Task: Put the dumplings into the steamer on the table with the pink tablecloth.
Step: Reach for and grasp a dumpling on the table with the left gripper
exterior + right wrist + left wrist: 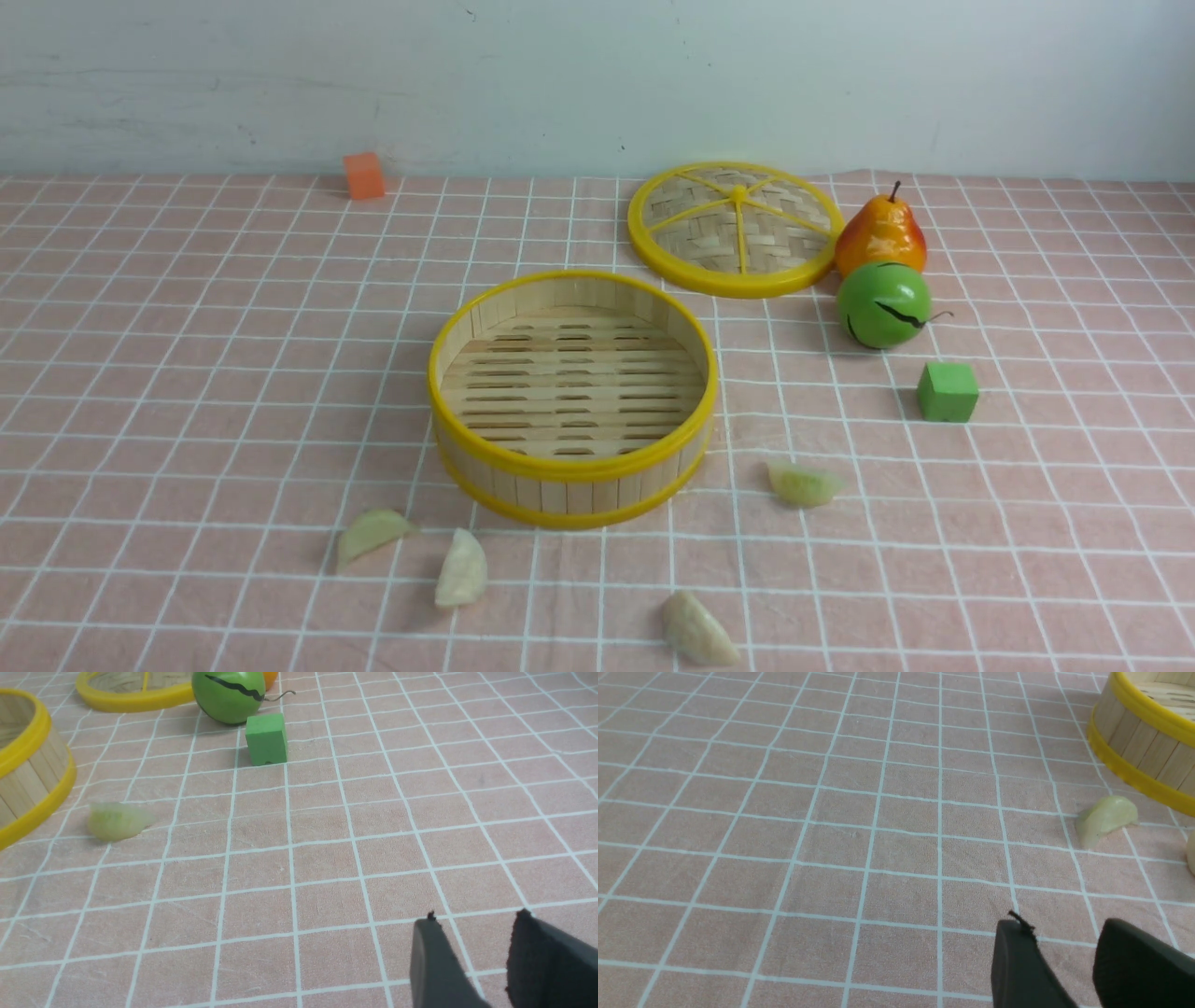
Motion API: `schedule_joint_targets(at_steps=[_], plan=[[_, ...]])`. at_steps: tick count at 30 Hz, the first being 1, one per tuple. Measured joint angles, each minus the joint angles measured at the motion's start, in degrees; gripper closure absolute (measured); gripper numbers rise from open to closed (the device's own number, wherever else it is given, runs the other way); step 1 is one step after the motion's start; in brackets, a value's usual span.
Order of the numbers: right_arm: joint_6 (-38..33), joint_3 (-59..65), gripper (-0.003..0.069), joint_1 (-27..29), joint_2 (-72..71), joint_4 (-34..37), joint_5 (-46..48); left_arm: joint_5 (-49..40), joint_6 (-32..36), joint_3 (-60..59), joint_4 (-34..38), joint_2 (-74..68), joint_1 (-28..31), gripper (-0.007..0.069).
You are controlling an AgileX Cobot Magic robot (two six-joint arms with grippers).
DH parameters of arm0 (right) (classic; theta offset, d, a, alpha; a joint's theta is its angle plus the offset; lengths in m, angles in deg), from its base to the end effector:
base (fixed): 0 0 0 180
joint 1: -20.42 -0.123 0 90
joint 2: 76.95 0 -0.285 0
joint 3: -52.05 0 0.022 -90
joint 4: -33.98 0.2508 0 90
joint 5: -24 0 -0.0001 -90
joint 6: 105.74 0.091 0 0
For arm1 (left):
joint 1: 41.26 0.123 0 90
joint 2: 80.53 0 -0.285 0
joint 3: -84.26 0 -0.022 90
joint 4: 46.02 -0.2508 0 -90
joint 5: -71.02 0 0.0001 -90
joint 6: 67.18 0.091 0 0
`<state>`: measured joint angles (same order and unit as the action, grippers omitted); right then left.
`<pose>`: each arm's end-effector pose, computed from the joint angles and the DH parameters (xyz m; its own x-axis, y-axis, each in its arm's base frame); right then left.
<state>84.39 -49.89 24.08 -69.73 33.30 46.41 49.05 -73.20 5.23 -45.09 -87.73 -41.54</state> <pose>0.0519 -0.0037 0.1736 -0.2878 0.1838 -0.9399 0.1173 0.9808 0.1559 0.0525 -0.0008 0.1686 -0.3113 -0.1183 -0.9429 -0.0268 0.9929 -0.1157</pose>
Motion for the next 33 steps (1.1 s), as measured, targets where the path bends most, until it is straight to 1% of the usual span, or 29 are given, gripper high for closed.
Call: schedule_joint_targets(at_steps=[9,10,12,13,14,15,16,17,18,20,21,22,23,27,29,31,33], plan=[[0.0,0.0,0.042,0.0,0.0,0.0,0.0,0.1,0.1,0.0,-0.3,0.0,0.0,0.0386],[0.0,0.0,0.042,0.0,0.0,0.0,0.0,0.3,-0.5,0.0,0.1,0.0,0.0,0.0386],[0.3,0.0,0.042,0.0,0.0,0.3,0.0,1.1,-3.7,0.0,3.7,0.0,0.0,0.0386],[1.4,0.0,0.042,0.0,0.0,1.5,-0.3,1.9,-6.8,0.0,8.7,0.0,0.0,0.0386],[4.4,0.0,0.042,0.0,0.0,4.5,-0.8,2.7,-10.8,0.0,14.3,0.0,0.0,0.0386],[4.4,0.0,0.042,0.0,0.0,5.2,-0.9,3.0,-12.6,0.0,15.6,0.0,0.0,0.0386],[7.6,0.2,0.042,0.0,0.0,9.6,-1.5,3.6,-17.4,0.0,22.2,0.0,0.0,0.0386],[14.9,0.5,0.042,0.0,0.0,19.5,-2.7,4.3,-25.6,0.0,33.6,0.0,0.0,0.0386],[17.9,0.5,0.042,0.0,0.0,23.8,-3.0,4.4,-28.4,0.0,38.7,0.0,0.0,0.0386],[23.3,0.5,0.042,0.0,0.0,31.6,-3.6,4.9,-32.0,0.0,44.7,0.0,0.0,0.0386],[24.1,0.5,0.042,0.0,0.0,33.0,-3.7,4.9,-32.1,0.0,45.1,0.0,0.0,0.0386],[26.1,0.5,0.042,0.0,0.0,36.9,-4.0,5.3,-31.8,0.0,47.1,0.0,0.0,0.0386],[26.4,0.5,0.042,0.0,0.0,38.1,-4.0,5.4,-31.3,0.0,47.6,0.0,0.0,0.0386],[25.6,0.5,0.042,0.0,0.0,38.7,-4.0,5.4,-28.4,0.0,48.5,0.0,0.0,0.0386],[23.7,0.5,0.042,0.0,0.0,38.6,-3.8,5.1,-25.9,0.0,49.1,0.0,0.0,0.0386],[20.1,0.5,0.042,0.0,0.0,37.8,-3.6,3.9,-22.4,0.6,49.1,0.0,0.0,0.0386],[13.8,0.3,0.042,0.0,0.0,37.4,-2.9,0.5,-14.2,3.2,49.1,0.0,0.0,0.0386]])
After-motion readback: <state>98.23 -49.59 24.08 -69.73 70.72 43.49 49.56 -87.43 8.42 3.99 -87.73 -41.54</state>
